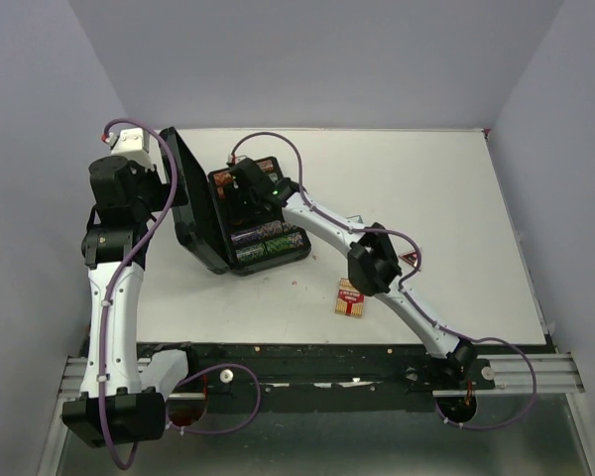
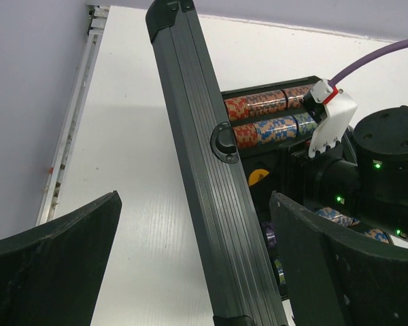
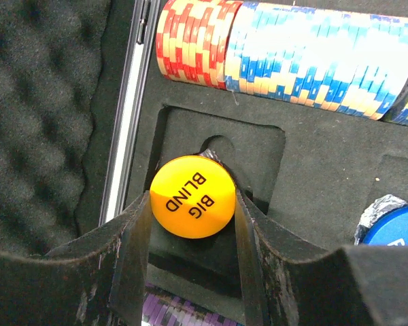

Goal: Pack up texas hold em set

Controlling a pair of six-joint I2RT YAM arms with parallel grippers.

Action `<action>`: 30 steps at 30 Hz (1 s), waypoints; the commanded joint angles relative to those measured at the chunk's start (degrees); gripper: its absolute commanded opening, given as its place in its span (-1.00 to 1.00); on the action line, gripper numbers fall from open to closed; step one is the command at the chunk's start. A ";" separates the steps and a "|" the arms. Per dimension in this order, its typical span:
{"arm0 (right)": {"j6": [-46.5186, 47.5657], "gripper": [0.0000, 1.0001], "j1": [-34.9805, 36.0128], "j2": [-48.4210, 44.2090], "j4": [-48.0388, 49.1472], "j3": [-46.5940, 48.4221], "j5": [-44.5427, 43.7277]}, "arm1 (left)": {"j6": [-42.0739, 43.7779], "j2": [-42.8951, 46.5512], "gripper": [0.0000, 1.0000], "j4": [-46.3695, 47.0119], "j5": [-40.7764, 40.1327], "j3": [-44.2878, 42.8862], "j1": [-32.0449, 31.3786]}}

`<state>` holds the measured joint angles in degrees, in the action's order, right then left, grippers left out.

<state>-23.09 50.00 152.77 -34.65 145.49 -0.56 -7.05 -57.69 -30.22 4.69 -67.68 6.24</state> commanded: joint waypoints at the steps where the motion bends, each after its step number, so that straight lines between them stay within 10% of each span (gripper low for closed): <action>1: 2.26 -0.26 -0.16 3.15 -2.26 2.25 -6.73 | 0.90 1.35 0.97 -1.34 -1.96 0.88 -0.53; 19: 4.02 -0.20 -0.43 3.85 -3.49 2.26 -12.01 | 1.69 2.06 0.97 -1.60 -3.19 1.41 -0.97; 30: 4.55 0.50 -0.60 3.59 -3.23 2.34 -10.34 | 1.78 1.97 0.97 -1.60 -3.28 1.59 -0.97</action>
<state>-21.37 51.37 153.62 -34.54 146.96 -6.37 -5.78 -56.60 -31.46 2.96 -66.92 5.50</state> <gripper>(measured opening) 0.703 0.987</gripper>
